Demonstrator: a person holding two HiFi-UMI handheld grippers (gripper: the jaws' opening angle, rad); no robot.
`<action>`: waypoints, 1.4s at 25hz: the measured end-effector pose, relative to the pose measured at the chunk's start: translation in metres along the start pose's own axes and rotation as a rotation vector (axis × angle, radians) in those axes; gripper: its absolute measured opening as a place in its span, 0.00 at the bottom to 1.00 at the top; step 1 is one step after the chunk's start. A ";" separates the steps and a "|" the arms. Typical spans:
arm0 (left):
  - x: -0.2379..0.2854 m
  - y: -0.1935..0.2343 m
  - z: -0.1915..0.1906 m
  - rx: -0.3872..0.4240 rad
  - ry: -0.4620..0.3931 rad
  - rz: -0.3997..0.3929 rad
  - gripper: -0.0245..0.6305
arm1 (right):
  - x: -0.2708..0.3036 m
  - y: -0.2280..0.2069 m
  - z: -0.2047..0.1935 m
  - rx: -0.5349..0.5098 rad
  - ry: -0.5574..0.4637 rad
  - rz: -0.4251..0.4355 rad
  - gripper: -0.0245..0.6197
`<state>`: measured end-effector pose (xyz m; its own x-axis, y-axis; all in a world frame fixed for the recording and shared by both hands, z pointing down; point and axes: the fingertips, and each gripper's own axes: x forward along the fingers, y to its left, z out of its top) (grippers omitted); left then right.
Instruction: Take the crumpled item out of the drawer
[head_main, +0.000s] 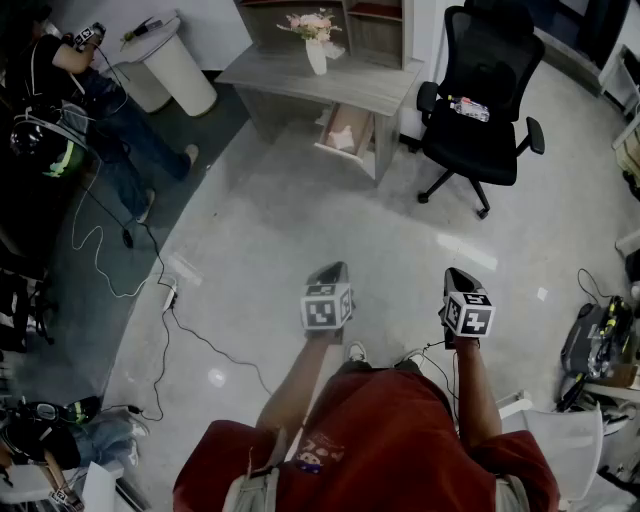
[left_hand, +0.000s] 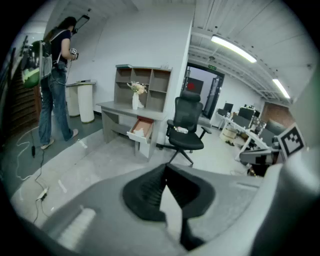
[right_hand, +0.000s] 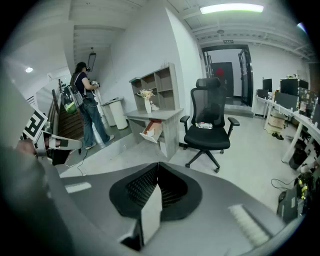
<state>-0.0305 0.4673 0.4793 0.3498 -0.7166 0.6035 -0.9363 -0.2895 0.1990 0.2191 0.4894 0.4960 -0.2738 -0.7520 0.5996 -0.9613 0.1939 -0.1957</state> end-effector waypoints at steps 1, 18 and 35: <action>-0.003 0.005 0.000 0.001 -0.001 -0.002 0.03 | 0.001 0.009 -0.001 -0.008 0.002 0.004 0.04; -0.022 0.080 -0.009 -0.032 -0.003 -0.001 0.03 | 0.040 0.100 0.000 -0.061 0.020 0.050 0.04; -0.016 0.138 -0.006 -0.046 0.007 -0.011 0.03 | 0.087 0.147 0.001 -0.050 0.048 0.053 0.04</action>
<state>-0.1651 0.4426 0.5015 0.3601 -0.7091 0.6063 -0.9329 -0.2680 0.2405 0.0539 0.4523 0.5183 -0.3242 -0.7088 0.6265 -0.9455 0.2647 -0.1899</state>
